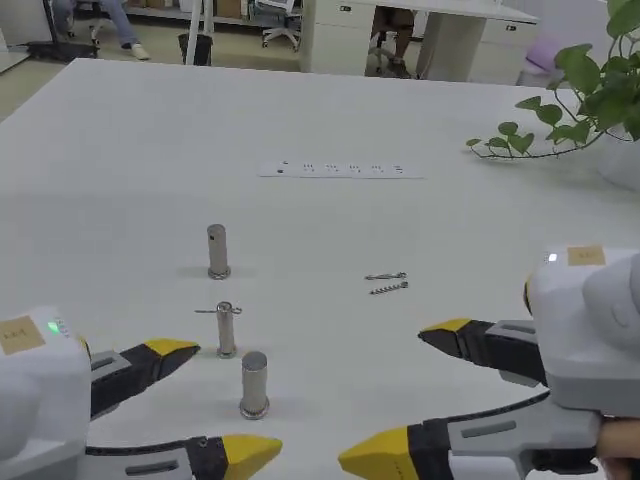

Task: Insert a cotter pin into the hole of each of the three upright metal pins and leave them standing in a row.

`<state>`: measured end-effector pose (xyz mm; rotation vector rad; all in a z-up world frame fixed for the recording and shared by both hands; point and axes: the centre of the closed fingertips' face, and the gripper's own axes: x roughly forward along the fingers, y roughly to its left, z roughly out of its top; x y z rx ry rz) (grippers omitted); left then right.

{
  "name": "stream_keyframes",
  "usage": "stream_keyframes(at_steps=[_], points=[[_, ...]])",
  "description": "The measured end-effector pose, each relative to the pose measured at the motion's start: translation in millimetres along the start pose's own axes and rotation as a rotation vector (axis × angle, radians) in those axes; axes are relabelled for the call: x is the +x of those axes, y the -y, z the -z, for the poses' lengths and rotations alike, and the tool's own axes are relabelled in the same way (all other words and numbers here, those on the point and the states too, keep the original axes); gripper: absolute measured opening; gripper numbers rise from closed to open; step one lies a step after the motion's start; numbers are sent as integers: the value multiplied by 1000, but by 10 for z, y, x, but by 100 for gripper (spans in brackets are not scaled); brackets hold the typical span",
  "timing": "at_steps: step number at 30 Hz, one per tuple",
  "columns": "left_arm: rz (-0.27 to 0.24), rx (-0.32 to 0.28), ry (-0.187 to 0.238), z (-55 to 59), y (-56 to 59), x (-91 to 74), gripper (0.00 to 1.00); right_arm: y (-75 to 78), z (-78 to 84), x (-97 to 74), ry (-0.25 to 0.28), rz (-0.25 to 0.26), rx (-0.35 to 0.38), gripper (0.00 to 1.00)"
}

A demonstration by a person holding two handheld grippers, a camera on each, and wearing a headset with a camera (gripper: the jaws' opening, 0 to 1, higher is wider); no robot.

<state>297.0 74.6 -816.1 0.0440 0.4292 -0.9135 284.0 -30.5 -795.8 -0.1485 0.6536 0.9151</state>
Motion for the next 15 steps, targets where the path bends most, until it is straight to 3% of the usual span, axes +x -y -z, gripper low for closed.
stream_keyframes(at_steps=[2, 7, 15], points=[[-1, -24, 42, -61, 8, -37, 92, 12, 11, -4, -9, -2, -4, 91], [-45, -77, 76, -121, -70, -143, 99, 44, 28, 4, -30, -6, -14, 91], [-80, -75, 76, -133, -137, -247, 99, 150, -32, 22, -61, -4, -55, 91]])
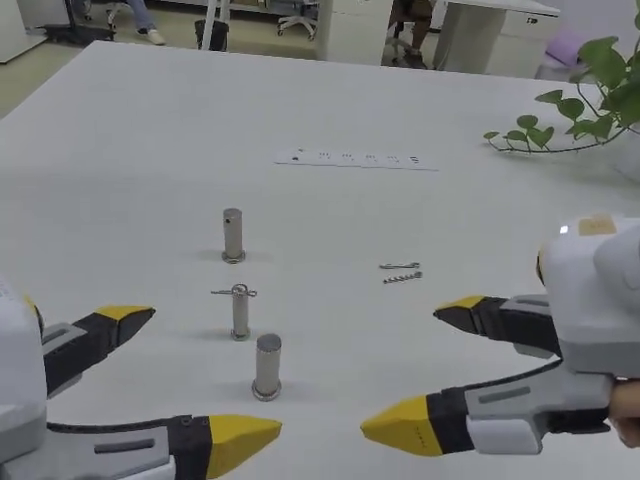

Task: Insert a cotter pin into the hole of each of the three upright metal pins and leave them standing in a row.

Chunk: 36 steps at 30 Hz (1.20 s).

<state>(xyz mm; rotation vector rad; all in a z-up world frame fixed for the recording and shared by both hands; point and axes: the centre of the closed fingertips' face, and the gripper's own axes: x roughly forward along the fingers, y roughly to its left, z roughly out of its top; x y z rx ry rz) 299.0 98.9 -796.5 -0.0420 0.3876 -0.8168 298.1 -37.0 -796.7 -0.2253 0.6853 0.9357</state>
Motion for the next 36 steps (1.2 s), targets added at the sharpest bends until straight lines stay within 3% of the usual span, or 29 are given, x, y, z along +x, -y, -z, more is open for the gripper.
stream_keyframes(at_steps=[4, 9, 13, 20, 27, 32, 36], points=[[-13, 5, -13, 22, -38, -31, 99, 119, -13, -6, -33, 2, -37, 91], [-24, -5, 11, -5, -59, -58, 99, 302, 2, 0, -76, 1, -73, 91], [-30, -12, -4, 46, -73, -57, 99, 435, 31, 19, -113, -8, -83, 90], [-35, -35, -14, 125, -79, -55, 99, 652, -74, 78, -102, -12, -78, 83], [-27, -51, -23, 169, -81, -30, 99, 873, -146, 221, -92, -41, -18, 79], [-25, -53, -35, 194, -69, -22, 99, 1064, -78, 325, -147, -32, -42, 74], [-20, -63, -37, 215, -63, -8, 99, 1153, -56, 410, -163, -52, -58, 71]])
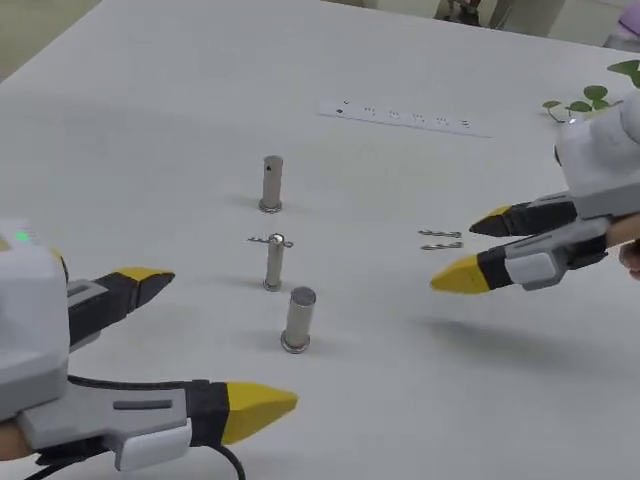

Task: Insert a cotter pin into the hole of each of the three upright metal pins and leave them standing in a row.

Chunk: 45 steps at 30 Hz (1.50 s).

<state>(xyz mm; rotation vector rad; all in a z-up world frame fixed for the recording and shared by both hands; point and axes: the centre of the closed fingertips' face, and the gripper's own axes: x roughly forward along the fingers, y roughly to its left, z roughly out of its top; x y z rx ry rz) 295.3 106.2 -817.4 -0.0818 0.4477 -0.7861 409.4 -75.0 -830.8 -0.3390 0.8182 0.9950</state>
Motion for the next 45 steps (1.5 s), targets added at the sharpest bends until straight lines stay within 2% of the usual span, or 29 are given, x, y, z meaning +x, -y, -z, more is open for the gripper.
stream_keyframes(at_steps=[2, 6, 7, 10, 13, 18, 21, 24, 28, 36, 38, 42, 45], points=[[7, -3, -8, 21, 1, 22, 99, 46, 28, 35, -28, -5, -21, 69], [22, 54, -17, 14, 37, 53, 94, 142, 122, 83, -112, 2, -92, 63], [26, 52, -18, 9, 50, 61, 94, 156, 145, 93, -138, -3, -119, 62], [35, 47, -14, -14, 76, 74, 96, 204, 157, 112, -169, 6, -141, 61], [44, 51, -12, -43, 109, 83, 99, 237, 142, 125, -177, 2, -147, 61], [49, 44, -13, -49, 130, 88, 99, 300, 145, 149, -198, -2, -158, 59], [45, 44, -19, -25, 130, 81, 99, 342, 190, 168, -225, -9, -153, 55], [43, 70, -32, 7, 137, 75, 99, 354, 200, 184, -221, -19, -107, 49], [49, 59, -29, 15, 164, 69, 98, 392, 215, 195, -238, -6, -134, 48], [40, 30, -41, 89, 175, 40, 97, 353, 264, 217, -272, -16, -146, 46], [34, 25, -32, 91, 181, 28, 95, 337, 269, 211, -276, -21, -144, 45], [24, 2, -19, 88, 188, 5, 95, 303, 298, 198, -303, -23, -183, 35], [18, -8, -12, 87, 189, -7, 94, 295, 298, 197, -312, -20, -162, 34]])
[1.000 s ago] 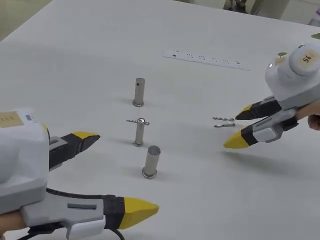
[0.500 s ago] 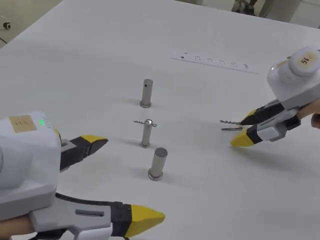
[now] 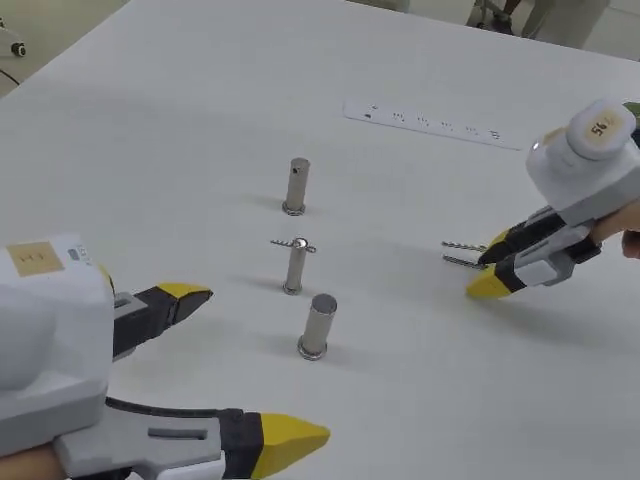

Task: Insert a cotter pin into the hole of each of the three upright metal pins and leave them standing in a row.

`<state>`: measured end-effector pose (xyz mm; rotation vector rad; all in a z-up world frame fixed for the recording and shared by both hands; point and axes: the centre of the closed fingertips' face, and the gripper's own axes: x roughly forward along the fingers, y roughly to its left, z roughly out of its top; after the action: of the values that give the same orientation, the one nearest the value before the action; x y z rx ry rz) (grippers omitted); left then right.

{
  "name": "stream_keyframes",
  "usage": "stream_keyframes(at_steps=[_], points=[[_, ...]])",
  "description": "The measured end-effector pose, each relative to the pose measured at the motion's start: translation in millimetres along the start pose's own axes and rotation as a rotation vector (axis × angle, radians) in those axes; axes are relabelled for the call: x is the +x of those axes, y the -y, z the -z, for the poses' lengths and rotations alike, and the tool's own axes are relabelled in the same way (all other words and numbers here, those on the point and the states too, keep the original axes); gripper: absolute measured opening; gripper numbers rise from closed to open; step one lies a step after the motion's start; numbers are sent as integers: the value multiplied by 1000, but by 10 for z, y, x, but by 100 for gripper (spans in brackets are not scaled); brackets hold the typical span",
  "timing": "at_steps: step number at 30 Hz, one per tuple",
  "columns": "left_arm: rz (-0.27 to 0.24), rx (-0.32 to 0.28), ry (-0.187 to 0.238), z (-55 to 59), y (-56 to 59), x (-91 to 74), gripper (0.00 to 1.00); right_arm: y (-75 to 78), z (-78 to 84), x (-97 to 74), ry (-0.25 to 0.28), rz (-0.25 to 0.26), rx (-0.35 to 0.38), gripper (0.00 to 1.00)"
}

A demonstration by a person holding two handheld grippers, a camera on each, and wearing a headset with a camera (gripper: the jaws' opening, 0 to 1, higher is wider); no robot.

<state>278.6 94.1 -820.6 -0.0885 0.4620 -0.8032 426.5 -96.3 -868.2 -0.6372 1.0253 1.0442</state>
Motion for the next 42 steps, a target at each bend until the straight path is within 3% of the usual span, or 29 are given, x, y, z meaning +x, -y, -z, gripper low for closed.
stream_keyframes(at_steps=[4, 7, 11, 14, 17, 24, 26, 30, 37, 40, 42], points=[[-14, -7, -11, 28, -3, -18, 92, 3, 2, 14, -33, 19, -61, 26], [-34, 25, -12, 17, -6, -47, 87, -15, -10, 22, -49, 9, -67, 24], [-30, 14, -12, 0, 17, -63, 89, -17, -19, 31, -72, 8, -77, 20], [-53, -2, -47, 39, 9, -81, 97, 15, -26, 46, -92, 35, -85, 7], [-48, -9, -25, -3, 50, -122, 95, 11, -24, 49, -107, 25, -88, 7], [-47, -19, -21, -20, 75, -140, 97, 23, -22, 53, -120, 11, -94, 6], [-48, -17, -18, -29, 76, -143, 97, 36, -29, 61, -137, 34, -93, 5], [-46, -16, -16, -39, 84, -151, 97, 17, -30, 63, -171, 63, -199, 4], [-40, -18, -34, -18, 95, -154, 98, 19, -33, 55, -191, 87, -234, 2], [-48, 26, -34, -83, 97, -167, 94, 17, -7, 27, -201, 87, -222, 2], [-42, 11, -30, -106, 101, -167, 95, 42, -25, -24, -187, 111, -230, 2]])
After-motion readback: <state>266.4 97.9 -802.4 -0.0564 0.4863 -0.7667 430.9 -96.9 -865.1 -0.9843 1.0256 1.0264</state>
